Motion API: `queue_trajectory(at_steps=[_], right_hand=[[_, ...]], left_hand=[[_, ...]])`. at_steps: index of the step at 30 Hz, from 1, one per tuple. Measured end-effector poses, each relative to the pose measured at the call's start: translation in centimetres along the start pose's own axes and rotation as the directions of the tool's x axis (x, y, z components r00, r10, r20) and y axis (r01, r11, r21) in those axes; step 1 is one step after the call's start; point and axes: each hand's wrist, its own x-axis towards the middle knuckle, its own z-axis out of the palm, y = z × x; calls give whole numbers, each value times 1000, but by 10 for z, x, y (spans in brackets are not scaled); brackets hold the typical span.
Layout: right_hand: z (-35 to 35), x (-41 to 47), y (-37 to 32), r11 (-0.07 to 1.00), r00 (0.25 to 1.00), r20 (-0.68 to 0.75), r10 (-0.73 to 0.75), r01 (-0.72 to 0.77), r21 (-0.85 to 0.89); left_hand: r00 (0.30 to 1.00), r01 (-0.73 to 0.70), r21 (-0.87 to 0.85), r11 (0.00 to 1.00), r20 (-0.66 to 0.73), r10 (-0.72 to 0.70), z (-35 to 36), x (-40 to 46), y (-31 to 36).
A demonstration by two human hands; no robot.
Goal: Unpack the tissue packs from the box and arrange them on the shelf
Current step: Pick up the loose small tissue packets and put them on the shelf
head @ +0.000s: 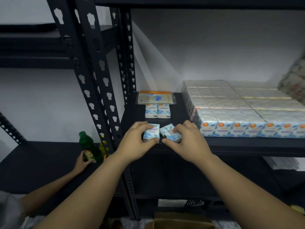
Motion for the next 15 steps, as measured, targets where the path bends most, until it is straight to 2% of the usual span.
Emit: queue_trajectory(at_steps=[3, 7, 10, 15], right_hand=[[0, 1, 3, 997, 1000, 28, 0, -2, 82], [-3, 2, 4, 994, 999, 39, -7, 3, 107], [-7, 4, 4, 991, 997, 76, 4, -14, 131], [-11, 2, 3, 983, 1000, 1, -26, 25, 182]], left_hand=[[1000, 15, 15, 1000, 8, -15, 1, 2, 3], [998, -64, 158, 985, 13, 62, 0, 8, 8], [996, -91, 188, 978, 26, 88, -2, 12, 10], [992, -120, 202, 972, -17, 126, -5, 9, 16]])
